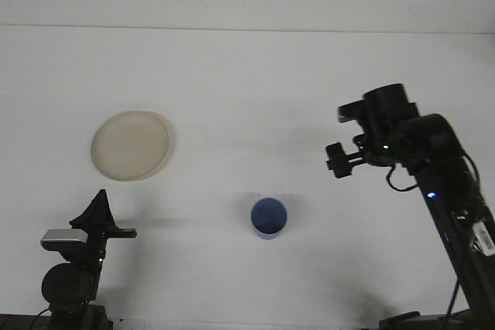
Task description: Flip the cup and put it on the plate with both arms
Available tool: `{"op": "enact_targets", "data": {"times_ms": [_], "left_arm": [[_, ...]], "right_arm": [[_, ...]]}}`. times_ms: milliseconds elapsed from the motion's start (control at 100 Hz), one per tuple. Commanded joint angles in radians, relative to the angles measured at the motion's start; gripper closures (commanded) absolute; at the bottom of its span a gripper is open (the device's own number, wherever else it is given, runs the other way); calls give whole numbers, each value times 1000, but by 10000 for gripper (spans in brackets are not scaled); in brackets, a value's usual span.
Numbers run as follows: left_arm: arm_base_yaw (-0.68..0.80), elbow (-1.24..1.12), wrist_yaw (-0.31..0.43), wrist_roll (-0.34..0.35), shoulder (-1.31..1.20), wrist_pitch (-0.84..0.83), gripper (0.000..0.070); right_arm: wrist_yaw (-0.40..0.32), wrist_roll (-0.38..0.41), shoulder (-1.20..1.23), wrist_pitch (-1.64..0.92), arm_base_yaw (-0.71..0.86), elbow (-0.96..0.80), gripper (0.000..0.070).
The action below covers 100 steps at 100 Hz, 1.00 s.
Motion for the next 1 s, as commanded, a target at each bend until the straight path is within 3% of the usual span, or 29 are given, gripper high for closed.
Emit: {"op": "enact_targets", "data": {"times_ms": [0,280,740,990], "left_arm": [[0,-19,-5,0,-2,10,689],[0,-19,-5,0,-2,10,689],[0,-19,-5,0,-2,10,689],[0,-19,-5,0,-2,10,689]], "right_arm": [[-4,-15,-35,21,-58,-18,125],[-53,-43,-368,296,-271,-353,126],[-46,-43,-943,933,-279,-1044,127],[-48,-44,-1035,1018,-278,-1113,127]]}}
